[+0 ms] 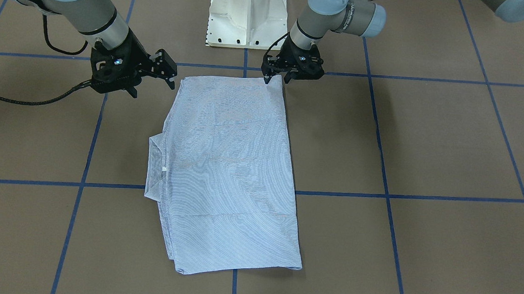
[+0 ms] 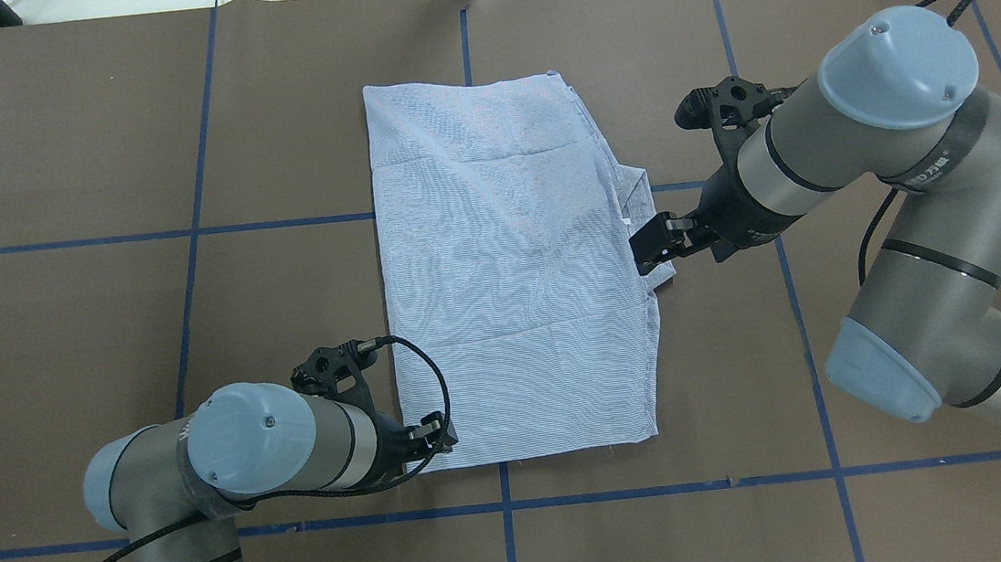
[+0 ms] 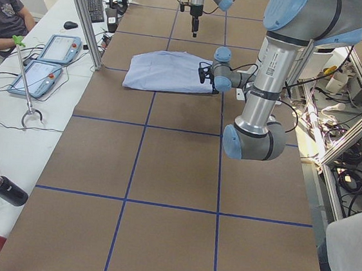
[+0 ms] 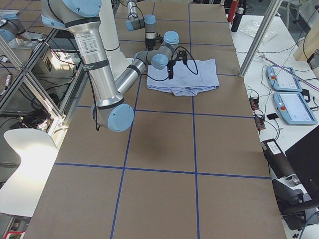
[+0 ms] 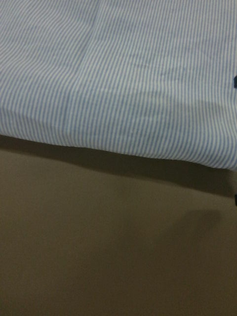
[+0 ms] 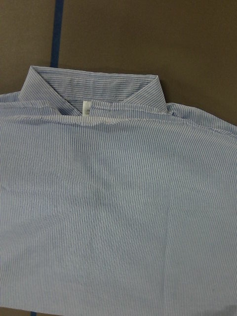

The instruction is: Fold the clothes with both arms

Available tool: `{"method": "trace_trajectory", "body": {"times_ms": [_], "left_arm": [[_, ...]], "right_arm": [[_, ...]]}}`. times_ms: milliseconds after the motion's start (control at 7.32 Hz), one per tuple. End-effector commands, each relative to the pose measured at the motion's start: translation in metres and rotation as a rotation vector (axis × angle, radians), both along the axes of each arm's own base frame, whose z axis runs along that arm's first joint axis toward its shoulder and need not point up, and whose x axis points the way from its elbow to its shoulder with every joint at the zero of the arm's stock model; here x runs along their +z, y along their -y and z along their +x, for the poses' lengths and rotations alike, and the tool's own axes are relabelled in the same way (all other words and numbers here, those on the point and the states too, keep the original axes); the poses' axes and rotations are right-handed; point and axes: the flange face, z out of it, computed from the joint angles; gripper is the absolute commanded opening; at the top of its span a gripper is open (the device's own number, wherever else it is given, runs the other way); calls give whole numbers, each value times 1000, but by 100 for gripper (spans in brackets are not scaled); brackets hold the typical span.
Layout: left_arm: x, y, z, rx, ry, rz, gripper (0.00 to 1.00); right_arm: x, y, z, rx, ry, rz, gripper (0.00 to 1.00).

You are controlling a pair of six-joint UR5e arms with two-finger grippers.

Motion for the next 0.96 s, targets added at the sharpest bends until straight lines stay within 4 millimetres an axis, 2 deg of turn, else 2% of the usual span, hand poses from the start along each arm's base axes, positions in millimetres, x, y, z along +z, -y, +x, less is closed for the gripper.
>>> {"method": "trace_trajectory", "body": {"times_ms": [0, 137, 410, 547, 684, 820], "left_arm": [[-2, -9, 5, 18, -3, -1, 55], [-4, -9, 5, 18, -6, 0, 45], [-2, -8, 5, 16, -3, 1, 43], [-2, -5, 4, 11, -2, 0, 35], [-3, -3, 2, 6, -3, 1, 15], [-6, -1, 0, 3, -9, 2, 0]], "right_arm": [[-1, -1, 1, 0, 1, 0, 100], [-1, 0, 1, 1, 0, -1, 100], [-1, 0, 1, 1, 0, -1, 100], [-1, -1, 1, 0, 0, -1, 100], [-1, -1, 1, 0, 0, -2, 100], [-2, -1, 1, 14, 2, -20, 100]]}}
